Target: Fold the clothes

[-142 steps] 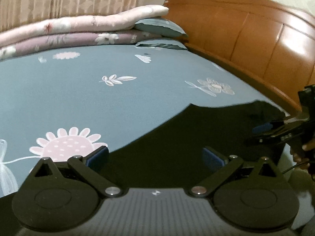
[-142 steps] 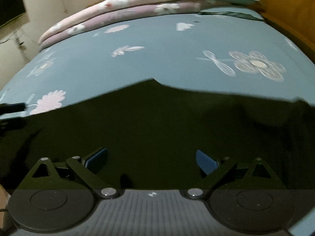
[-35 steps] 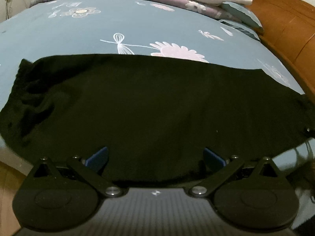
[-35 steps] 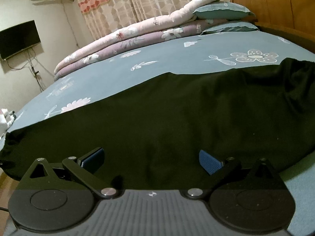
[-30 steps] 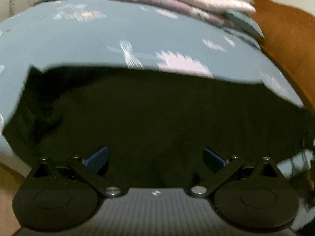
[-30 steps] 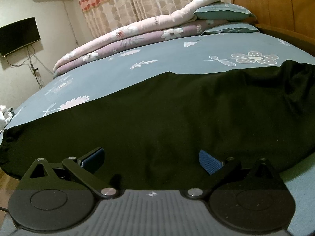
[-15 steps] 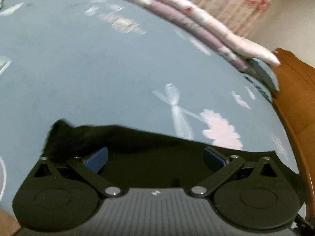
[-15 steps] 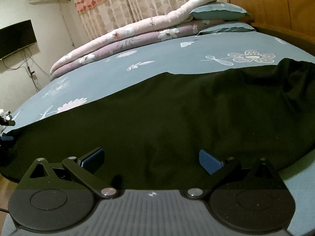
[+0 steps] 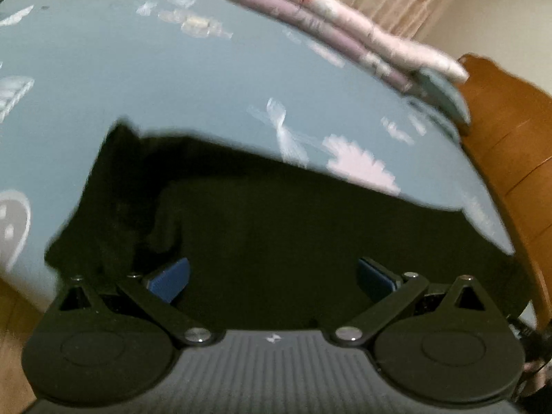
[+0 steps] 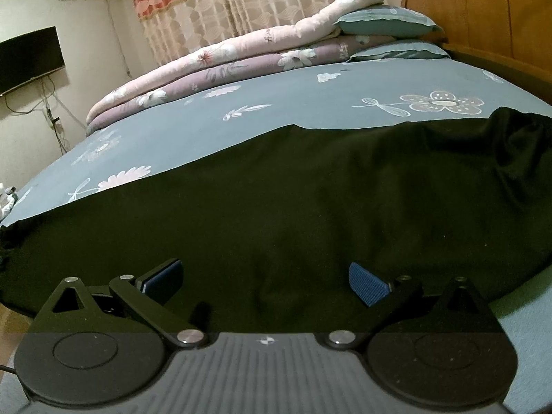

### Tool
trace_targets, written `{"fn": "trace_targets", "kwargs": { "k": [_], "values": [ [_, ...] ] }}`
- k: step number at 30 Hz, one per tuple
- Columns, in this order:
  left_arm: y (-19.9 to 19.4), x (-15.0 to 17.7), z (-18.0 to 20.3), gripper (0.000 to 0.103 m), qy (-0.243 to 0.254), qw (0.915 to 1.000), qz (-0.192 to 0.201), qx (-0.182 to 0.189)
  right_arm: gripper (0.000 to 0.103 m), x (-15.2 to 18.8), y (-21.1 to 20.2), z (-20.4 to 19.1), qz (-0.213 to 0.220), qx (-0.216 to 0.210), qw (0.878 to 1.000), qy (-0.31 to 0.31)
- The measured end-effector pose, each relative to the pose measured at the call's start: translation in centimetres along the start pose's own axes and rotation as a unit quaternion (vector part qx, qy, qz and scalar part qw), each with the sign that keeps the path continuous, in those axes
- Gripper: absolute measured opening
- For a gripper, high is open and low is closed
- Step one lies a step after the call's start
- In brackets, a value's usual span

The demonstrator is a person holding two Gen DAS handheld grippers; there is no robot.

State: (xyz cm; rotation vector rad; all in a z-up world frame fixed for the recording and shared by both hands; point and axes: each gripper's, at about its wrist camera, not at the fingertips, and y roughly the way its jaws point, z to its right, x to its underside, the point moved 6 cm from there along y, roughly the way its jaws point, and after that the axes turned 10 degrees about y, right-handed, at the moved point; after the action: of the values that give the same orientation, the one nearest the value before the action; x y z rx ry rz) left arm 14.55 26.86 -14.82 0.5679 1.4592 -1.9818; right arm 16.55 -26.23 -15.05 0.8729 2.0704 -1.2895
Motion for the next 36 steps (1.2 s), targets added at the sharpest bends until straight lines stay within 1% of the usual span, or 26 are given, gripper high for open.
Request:
{"fn": "trace_targets", "kwargs": {
  "k": [1,4,7,9,12,16,20,22,24,28,32,34,36],
  "values": [
    [0.1,0.7,0.1,0.102,0.003,1.0,-0.004,-0.004,0.103,0.0,0.0,0.0,0.0,0.0,1.0,0.0],
    [-0.8,1.7,0.5,0.102,0.01,0.9998,0.001,-0.014,0.103,0.1,0.0,0.0,0.0,0.001,1.0,-0.002],
    [-1.9,1.9,1.1,0.102,0.021,0.9996,0.013,-0.011,0.103,0.1,0.0,0.0,-0.001,0.004,1.0,-0.006],
    [-1.8,1.9,1.1,0.102,0.027,0.9994,0.017,-0.012,0.103,0.2,0.1,-0.1,-0.001,0.006,1.0,-0.009],
    [-1.4,2.2,0.1,0.102,0.012,0.9998,0.011,-0.015,0.103,0.2,0.1,-0.2,-0.002,0.009,1.0,-0.014],
    [-2.6,2.4,-0.2,0.102,-0.004,0.9996,0.029,-0.004,0.103,0.3,0.3,-0.4,-0.007,0.016,1.0,-0.021],
    [-4.5,2.7,0.0,0.102,-0.01,0.9982,0.059,-0.005,0.103,0.7,0.8,-1.1,-0.015,0.041,0.997,-0.057],
    [-4.9,3.1,-0.1,0.102,-0.018,0.9975,0.068,-0.006,0.103,1.1,1.2,-1.6,-0.019,0.061,0.994,-0.087],
    [-5.2,3.6,-0.2,0.102,-0.027,0.9967,0.076,-0.002,0.103,1.3,1.4,-2.0,-0.02,0.073,0.992,-0.101],
    [-5.5,3.9,-0.5,0.102,-0.041,0.9951,0.089,0.013,0.103,0.8,1.3,-2.0,-0.033,0.074,0.992,-0.096],
    [-5.6,3.1,0.3,0.102,-0.024,0.9939,0.099,0.043,0.103,-0.3,1.1,-3.0,-0.058,0.087,0.989,-0.101],
    [-5.1,2.7,1.0,0.102,-0.013,0.993,0.1,0.061,0.103,-1.0,0.7,-4.1,-0.051,0.076,0.991,-0.1],
    [-4.1,2.5,1.7,0.102,-0.006,0.9927,0.093,0.077,0.103,-1.6,0.5,-5.6,-0.046,0.064,0.992,-0.1]
  ]
}}
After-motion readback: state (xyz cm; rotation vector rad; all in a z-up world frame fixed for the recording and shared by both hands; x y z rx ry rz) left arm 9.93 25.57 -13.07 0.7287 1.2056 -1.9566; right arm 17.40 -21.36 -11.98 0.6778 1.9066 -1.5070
